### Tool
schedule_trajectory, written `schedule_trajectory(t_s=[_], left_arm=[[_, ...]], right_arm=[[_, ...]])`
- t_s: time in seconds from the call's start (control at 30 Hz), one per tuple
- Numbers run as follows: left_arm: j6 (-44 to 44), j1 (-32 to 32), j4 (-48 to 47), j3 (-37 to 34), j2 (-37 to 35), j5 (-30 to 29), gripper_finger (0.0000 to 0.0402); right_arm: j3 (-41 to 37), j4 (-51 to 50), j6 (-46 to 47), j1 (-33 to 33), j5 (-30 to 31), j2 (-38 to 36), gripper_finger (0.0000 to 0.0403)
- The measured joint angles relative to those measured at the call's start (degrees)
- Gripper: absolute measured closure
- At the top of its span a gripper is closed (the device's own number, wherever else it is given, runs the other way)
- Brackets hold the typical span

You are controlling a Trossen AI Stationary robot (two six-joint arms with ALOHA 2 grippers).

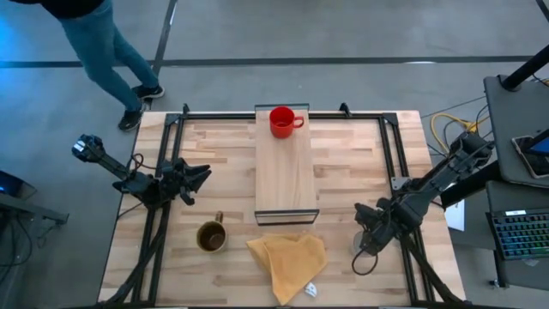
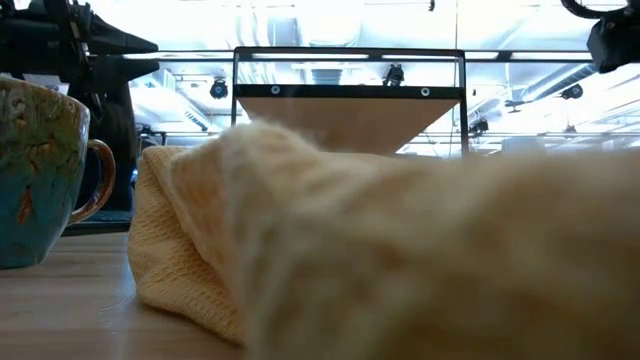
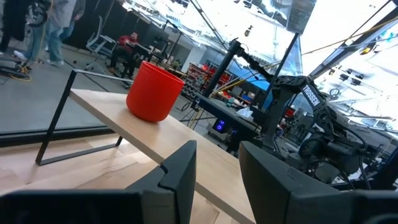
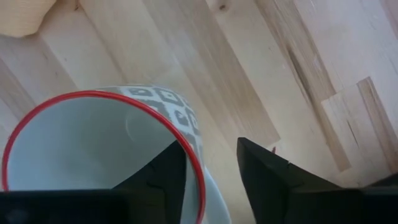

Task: Stack small to large cups/mugs on shelf
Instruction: Put the white gray mug on the shelf

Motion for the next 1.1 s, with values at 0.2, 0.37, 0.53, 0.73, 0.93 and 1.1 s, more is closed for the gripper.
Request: schedule_trajectory(t_s=[0.2,0.37,0.53,0.73,0.93,1.1], left_arm=[[0.00,0.02,-0.02,0.00,0.00,0.01,0.0293],[0.00,0.02,-0.02,0.00,0.00,0.00,0.0293],[-0.01,0.01,-0.01,0.00,0.00,-0.07,0.0293],[-1.33,0.00,0.00,0.00,0.00,-0.13,0.0293],[-1.40,0.00,0.00,0.00,0.02,-0.26,0.0293],[-1.40,0.02,-0.04,0.00,0.03,-1.37,0.0293]], right_arm=[[-0.02,0.02,0.01,-0.63,-0.09,-0.02,0.0323],[-0.04,-0.02,1.27,-1.11,-1.19,-0.07,0.0370],[-0.07,0.14,2.78,-1.81,-1.71,-0.25,0.0386],[3.14,-1.25,5.75,-5.16,-2.27,-2.17,0.0387],[16.77,-18.20,0.31,-13.21,-1.99,-2.00,0.0388],[31.48,-33.32,-7.70,-21.62,-0.94,2.01,0.0388]])
